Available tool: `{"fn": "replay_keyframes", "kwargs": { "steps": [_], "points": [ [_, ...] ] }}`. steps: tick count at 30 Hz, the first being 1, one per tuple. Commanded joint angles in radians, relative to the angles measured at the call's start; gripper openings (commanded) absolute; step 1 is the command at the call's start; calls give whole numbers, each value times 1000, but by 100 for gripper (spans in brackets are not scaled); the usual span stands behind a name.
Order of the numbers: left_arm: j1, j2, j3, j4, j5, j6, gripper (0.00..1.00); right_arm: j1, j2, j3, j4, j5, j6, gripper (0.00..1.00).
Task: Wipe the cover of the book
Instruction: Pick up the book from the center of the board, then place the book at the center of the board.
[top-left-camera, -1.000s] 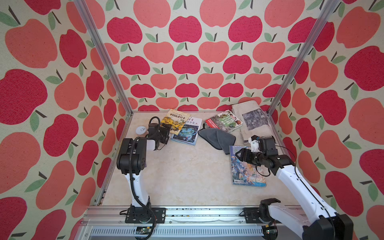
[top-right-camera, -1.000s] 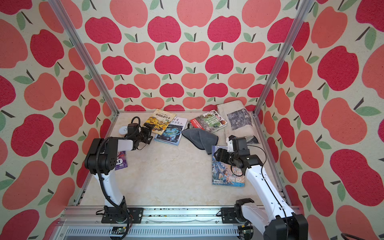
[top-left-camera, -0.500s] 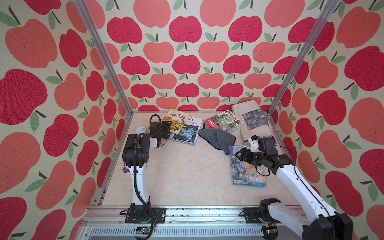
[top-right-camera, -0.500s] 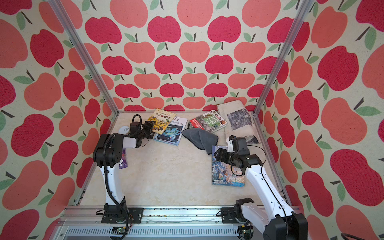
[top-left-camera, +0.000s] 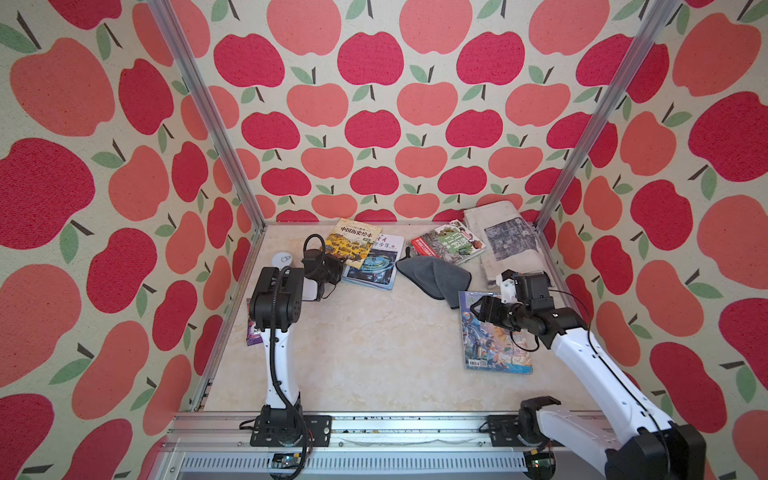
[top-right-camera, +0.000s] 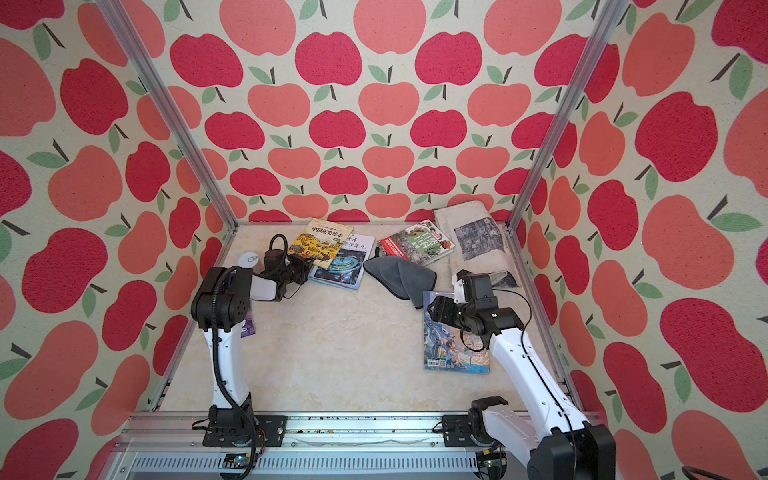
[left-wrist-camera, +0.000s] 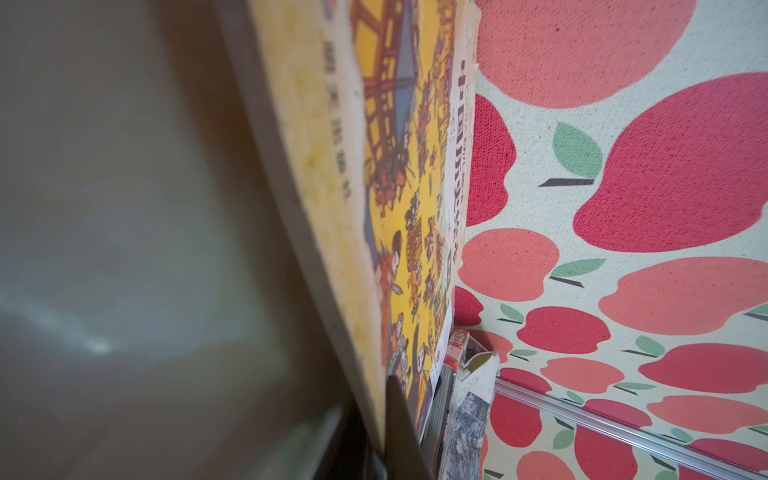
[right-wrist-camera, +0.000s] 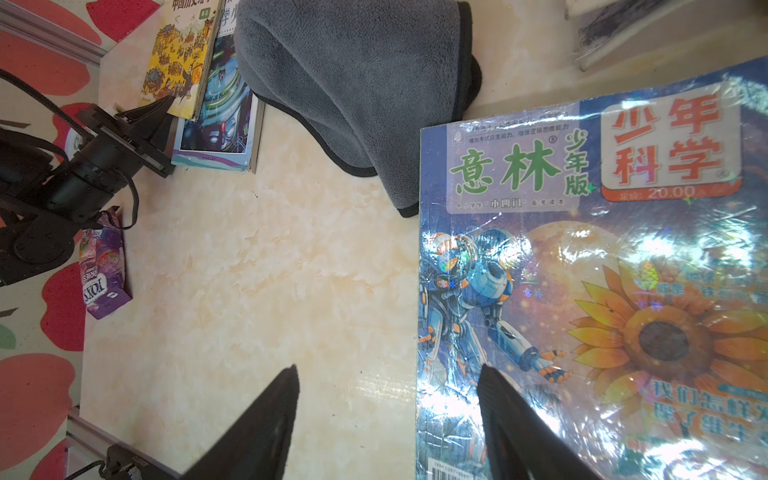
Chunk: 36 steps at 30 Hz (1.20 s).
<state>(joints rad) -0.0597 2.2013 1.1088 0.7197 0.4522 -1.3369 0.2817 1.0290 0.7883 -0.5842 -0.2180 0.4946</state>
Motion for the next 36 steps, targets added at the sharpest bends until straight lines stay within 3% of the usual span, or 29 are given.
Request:
{"fn": "replay_keyframes", "kwargs": {
  "steps": [1,7,13,16,21,24,29,32,36],
  "points": [
    [-8,-114,-28,-59,12,69,3,14,8,29,-12,14,15,72],
    [-27,-303,-114,-96,9,91,4,35,24,38,11,11,26,72],
    [-152,-530,-304,-109,-101,96,4,116,71,41,93,4,74,72],
    [-271,-653,-418,-124,-211,109,5,175,105,41,151,-7,116,72],
    [-526,-896,-573,-256,-509,123,6,298,199,29,288,-4,198,72],
    [-680,-1031,-618,-385,-687,102,6,338,269,36,353,-17,230,71],
    [-894,-1156,-649,-555,-886,46,12,367,365,50,416,-29,259,71],
    [-1008,-1186,-635,-670,-965,-4,33,374,402,53,447,-46,278,70],
    [-1169,-1223,-571,-855,-1137,-77,81,376,411,47,457,-38,282,71]
  ]
}}
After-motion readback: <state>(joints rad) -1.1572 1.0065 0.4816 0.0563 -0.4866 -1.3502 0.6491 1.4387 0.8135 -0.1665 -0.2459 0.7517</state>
